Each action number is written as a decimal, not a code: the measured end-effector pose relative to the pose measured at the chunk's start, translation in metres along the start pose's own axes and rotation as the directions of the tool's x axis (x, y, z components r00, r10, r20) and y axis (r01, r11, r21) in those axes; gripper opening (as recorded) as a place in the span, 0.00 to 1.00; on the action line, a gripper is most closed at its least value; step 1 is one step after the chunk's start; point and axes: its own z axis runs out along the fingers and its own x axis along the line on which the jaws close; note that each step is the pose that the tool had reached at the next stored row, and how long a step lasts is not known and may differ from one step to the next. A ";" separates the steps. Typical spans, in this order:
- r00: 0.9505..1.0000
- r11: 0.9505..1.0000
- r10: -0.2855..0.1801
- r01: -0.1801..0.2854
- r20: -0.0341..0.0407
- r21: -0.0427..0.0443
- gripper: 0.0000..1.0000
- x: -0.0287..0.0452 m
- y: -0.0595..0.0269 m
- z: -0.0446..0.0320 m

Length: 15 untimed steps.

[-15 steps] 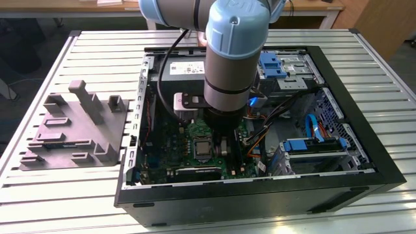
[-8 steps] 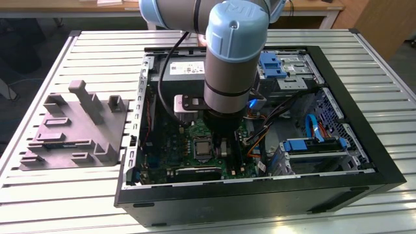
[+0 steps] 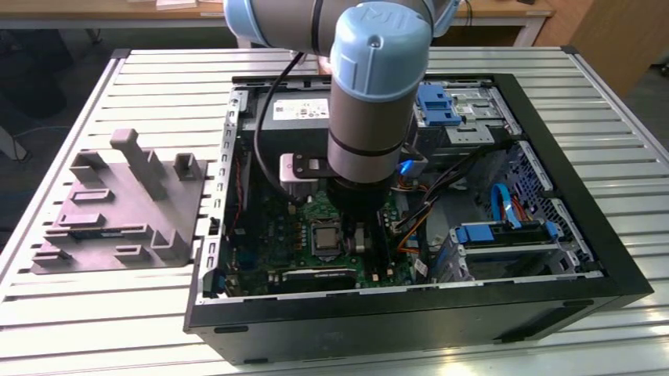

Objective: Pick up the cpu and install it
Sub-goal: 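Install the first cpu locking lever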

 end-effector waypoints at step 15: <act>1.000 1.000 -0.003 0.003 0.000 0.002 0.11 -0.0001 0.0000 0.0027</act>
